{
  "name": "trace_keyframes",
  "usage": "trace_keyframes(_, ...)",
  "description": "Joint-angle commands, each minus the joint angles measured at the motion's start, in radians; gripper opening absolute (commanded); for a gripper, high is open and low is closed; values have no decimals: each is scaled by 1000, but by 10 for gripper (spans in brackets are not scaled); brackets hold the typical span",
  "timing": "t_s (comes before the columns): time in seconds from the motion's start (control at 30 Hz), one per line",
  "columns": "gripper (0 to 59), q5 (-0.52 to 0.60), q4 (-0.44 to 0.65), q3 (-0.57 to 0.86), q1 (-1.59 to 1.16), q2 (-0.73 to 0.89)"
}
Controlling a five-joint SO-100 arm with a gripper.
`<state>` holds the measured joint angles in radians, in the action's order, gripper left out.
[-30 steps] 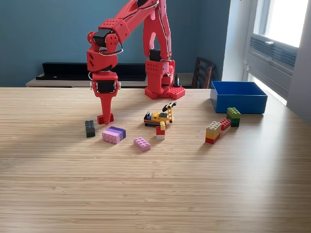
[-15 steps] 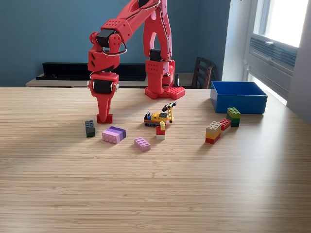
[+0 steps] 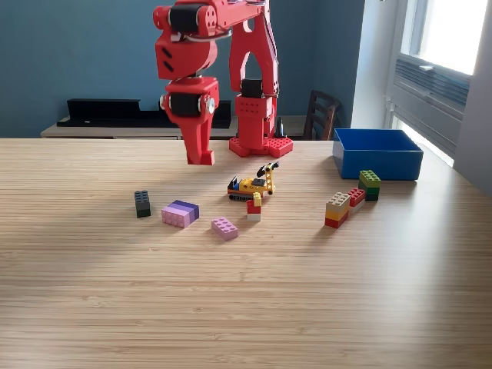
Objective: Grasp a lego block and put it in the bin.
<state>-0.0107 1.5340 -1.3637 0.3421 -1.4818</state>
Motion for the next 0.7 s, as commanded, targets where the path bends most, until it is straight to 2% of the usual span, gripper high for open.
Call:
trace_keyframes(0.03,1,110,158,273,-121,-28)
trace_keyframes(0.2,1,169,245,360,-284,-29)
trace_keyframes(0.57,1,296,247,321,-638,-29)
trace_keyframes(0.7,1,291,245,324,-773,-28)
